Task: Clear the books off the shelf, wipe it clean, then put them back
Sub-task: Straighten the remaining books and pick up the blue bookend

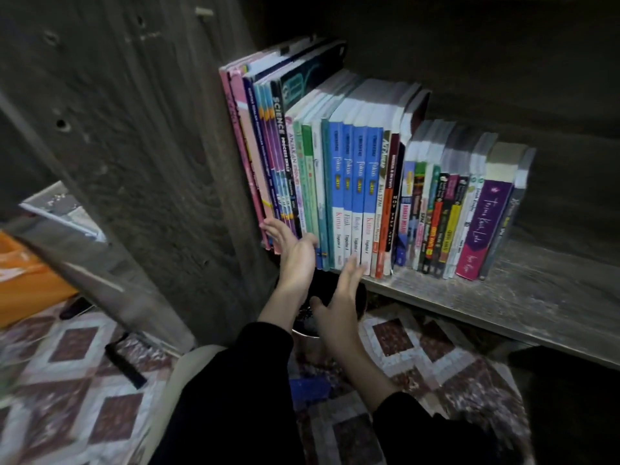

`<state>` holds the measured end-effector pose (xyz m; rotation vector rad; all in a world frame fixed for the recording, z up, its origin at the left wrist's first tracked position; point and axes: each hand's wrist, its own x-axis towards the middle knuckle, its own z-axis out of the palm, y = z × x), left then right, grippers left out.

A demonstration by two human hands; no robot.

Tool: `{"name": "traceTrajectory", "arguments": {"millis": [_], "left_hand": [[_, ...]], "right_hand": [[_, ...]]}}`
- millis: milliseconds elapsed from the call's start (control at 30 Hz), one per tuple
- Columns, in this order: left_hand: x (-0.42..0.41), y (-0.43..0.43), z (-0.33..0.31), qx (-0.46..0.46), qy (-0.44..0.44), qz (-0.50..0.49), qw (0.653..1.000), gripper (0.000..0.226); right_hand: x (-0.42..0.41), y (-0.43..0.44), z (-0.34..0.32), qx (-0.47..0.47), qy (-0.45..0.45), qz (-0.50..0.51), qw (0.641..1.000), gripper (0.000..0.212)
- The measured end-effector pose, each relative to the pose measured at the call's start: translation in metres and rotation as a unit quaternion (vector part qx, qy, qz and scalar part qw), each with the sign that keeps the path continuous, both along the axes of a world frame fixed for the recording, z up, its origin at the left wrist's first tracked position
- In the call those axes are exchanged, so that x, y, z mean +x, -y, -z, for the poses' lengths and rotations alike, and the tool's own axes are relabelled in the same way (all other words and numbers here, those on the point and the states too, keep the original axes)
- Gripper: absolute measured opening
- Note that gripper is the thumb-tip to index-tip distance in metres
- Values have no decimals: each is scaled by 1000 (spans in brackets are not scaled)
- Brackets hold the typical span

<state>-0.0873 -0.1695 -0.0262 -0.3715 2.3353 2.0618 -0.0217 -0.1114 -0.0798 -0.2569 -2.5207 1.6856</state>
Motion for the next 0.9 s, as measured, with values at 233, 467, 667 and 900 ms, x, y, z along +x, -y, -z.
{"name": "traceTrajectory", "arguments": {"millis": [233,467,667,900], "left_hand": [[5,14,15,-133,-58,-30,989,74],[-6,45,23,-301,-196,-77,930,78],[-8,52,25,-320,-222,-90,917,80],[8,6,0,-348,-303,-130,878,88]], "right_hand": [[-5,17,29,379,-78,-39,921,81],[-31,-14,55,630,-122,-66,764,72],[-32,4,52,574,-114,-61,809,83],[-3,-32,25,398,-249,-49,882,87]]}}
